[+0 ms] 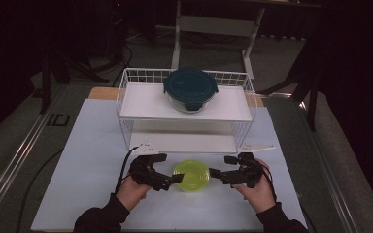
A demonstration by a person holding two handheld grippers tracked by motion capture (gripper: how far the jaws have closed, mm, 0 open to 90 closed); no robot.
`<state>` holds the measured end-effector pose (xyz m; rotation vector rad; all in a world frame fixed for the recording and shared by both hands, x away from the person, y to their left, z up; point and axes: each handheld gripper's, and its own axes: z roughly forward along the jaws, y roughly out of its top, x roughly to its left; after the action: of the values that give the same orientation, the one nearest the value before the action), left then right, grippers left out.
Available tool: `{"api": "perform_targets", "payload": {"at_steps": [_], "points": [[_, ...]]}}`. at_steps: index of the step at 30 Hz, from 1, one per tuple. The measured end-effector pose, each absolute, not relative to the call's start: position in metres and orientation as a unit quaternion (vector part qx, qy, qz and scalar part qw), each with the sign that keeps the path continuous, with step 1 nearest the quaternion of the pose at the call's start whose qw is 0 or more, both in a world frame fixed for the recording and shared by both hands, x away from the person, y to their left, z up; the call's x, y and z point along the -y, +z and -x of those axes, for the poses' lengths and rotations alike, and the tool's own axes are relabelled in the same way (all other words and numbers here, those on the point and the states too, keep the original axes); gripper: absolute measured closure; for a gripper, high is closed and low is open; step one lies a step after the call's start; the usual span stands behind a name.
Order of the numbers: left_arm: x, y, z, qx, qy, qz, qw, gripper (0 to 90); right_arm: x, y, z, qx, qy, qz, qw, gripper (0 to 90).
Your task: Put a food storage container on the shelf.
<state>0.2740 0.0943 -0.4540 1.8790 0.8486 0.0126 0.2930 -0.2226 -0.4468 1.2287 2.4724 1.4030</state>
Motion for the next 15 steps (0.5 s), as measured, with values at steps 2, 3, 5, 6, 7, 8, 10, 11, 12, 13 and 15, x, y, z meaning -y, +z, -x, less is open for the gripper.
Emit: {"api": "perform_targets", "payload": {"at_steps": [2, 3, 5, 6, 7, 8, 10, 11, 12, 13, 15], "points": [[-0.093, -0.457, -0.275, -0.361, 0.000, -0.779, 0.512, 0.2, 0.221, -0.450, -0.295, -0.796, 0.452, -0.402, 0.013, 11.5], [-0.093, -0.459, -0.276, -0.366, -0.003, -0.779, 0.508, 0.2, 0.220, -0.452, -0.295, -0.795, 0.449, -0.408, 0.010, 13.2], [-0.093, -0.464, -0.279, -0.380, -0.023, -0.773, 0.508, 0.2, 0.218, -0.455, -0.297, -0.791, 0.447, -0.417, -0.001, 14.7], [-0.092, -0.467, -0.280, -0.388, -0.031, -0.772, 0.502, 0.2, 0.217, -0.456, -0.298, -0.789, 0.447, -0.422, -0.008, 14.8], [-0.092, -0.469, -0.281, -0.394, -0.031, -0.773, 0.496, 0.2, 0.215, -0.459, -0.298, -0.788, 0.445, -0.426, -0.015, 16.0], [-0.092, -0.472, -0.283, -0.405, -0.042, -0.770, 0.492, 0.2, 0.214, -0.460, -0.298, -0.788, 0.443, -0.428, -0.017, 18.8], [-0.093, -0.476, -0.285, -0.420, -0.057, -0.765, 0.485, 0.2, 0.211, -0.463, -0.298, -0.786, 0.439, -0.435, -0.023, 20.8], [-0.093, -0.478, -0.287, -0.425, -0.061, -0.765, 0.480, 2.9, 0.209, -0.465, -0.299, -0.786, 0.433, -0.440, -0.030, 22.8], [-0.094, -0.480, -0.289, -0.441, -0.069, -0.761, 0.471, 5.0, 0.209, -0.467, -0.300, -0.786, 0.431, -0.443, -0.032, 23.8], [-0.095, -0.482, -0.291, -0.449, -0.085, -0.754, 0.472, 5.5, 0.208, -0.469, -0.300, -0.783, 0.426, -0.451, -0.040, 27.9], [-0.097, -0.485, -0.294, -0.462, -0.103, -0.748, 0.465, 6.6, 0.208, -0.472, -0.303, -0.781, 0.419, -0.460, -0.050, 31.9]]}}
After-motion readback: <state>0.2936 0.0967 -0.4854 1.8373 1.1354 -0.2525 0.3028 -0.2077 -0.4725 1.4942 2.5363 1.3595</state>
